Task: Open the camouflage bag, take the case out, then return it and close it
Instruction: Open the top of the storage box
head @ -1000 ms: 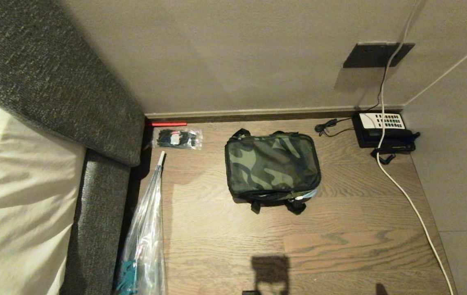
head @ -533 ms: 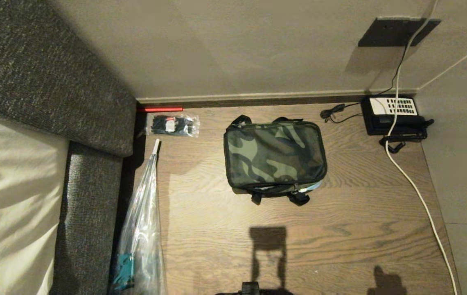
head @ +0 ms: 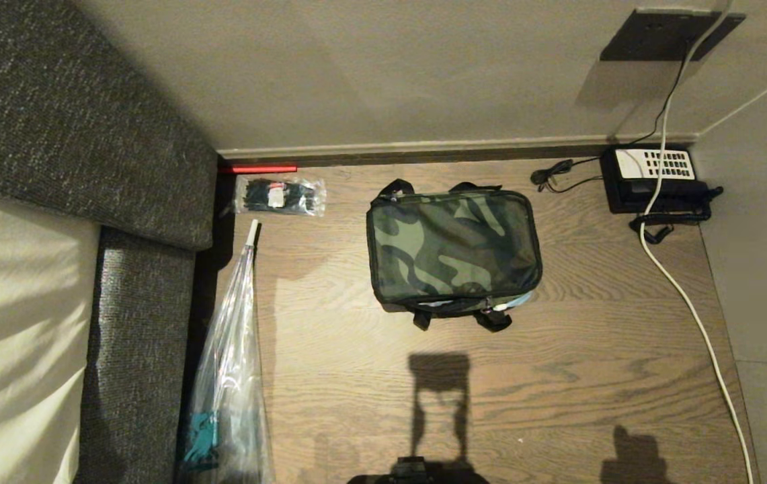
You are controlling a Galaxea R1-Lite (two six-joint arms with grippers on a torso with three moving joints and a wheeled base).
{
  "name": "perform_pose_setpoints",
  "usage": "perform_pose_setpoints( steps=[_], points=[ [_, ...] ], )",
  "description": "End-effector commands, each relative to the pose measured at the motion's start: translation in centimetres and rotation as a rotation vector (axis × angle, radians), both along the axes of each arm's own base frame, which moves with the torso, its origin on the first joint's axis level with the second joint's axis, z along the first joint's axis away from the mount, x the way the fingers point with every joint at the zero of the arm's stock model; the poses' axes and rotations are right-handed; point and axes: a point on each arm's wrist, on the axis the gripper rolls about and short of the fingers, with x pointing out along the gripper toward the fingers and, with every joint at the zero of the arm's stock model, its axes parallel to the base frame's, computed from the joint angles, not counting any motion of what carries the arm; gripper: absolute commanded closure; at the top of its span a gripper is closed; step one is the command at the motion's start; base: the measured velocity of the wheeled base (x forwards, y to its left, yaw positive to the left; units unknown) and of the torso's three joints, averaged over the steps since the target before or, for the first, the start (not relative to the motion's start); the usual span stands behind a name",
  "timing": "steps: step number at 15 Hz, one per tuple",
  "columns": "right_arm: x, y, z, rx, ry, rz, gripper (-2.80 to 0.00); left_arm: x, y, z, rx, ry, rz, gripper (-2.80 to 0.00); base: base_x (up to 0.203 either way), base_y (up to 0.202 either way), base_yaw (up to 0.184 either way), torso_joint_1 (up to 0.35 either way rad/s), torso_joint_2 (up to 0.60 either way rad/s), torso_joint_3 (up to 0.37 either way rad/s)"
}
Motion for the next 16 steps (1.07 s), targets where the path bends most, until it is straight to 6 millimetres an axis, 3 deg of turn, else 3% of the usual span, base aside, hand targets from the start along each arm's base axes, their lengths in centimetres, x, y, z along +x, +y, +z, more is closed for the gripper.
perform_pose_setpoints(
  steps=[1,3,5,7,8,11,14,16],
  points=[
    [-0.1,0.0,-0.4,-0.003,-0.022,-0.001,0.00,0.0,0.0,0.0,0.000,-0.001,0.001,0.00,0.000,0.000,0.000,0.000,0.00,0.000],
    [-0.2,0.0,-0.3,-0.012,-0.026,-0.001,0.00,0.0,0.0,0.0,0.001,-0.001,0.000,0.00,0.000,0.000,0.000,0.000,0.00,0.000],
    [-1.0,0.0,1.9,0.000,-0.088,-0.005,0.00,0.0,0.0,0.0,0.001,-0.001,0.000,0.00,0.000,0.000,0.000,0.000,0.00,0.000],
    [-4.0,-0.1,6.2,0.035,-0.140,0.002,0.00,0.0,0.0,0.0,0.001,-0.001,0.001,0.00,0.000,0.000,0.000,0.000,0.00,0.000],
    [-6.0,-0.1,7.5,0.060,-0.081,0.016,0.00,0.0,0.0,0.0,0.001,-0.001,0.001,0.00,0.000,0.000,0.000,0.000,0.00,0.000],
    [-9.8,0.0,6.8,0.137,0.217,0.065,0.00,0.0,0.0,0.0,0.001,-0.001,0.001,0.00,0.000,0.000,0.000,0.000,0.00,0.000],
    [-8.7,0.2,8.4,0.168,0.325,0.127,0.00,0.0,0.0,0.0,0.001,-0.001,0.001,0.00,0.000,0.000,0.000,0.000,0.00,0.000],
    [-5.2,0.1,11.4,0.235,0.508,0.133,0.00,0.0,0.0,0.0,0.001,-0.001,0.001,0.00,0.000,0.000,0.000,0.000,0.00,0.000]
  ],
)
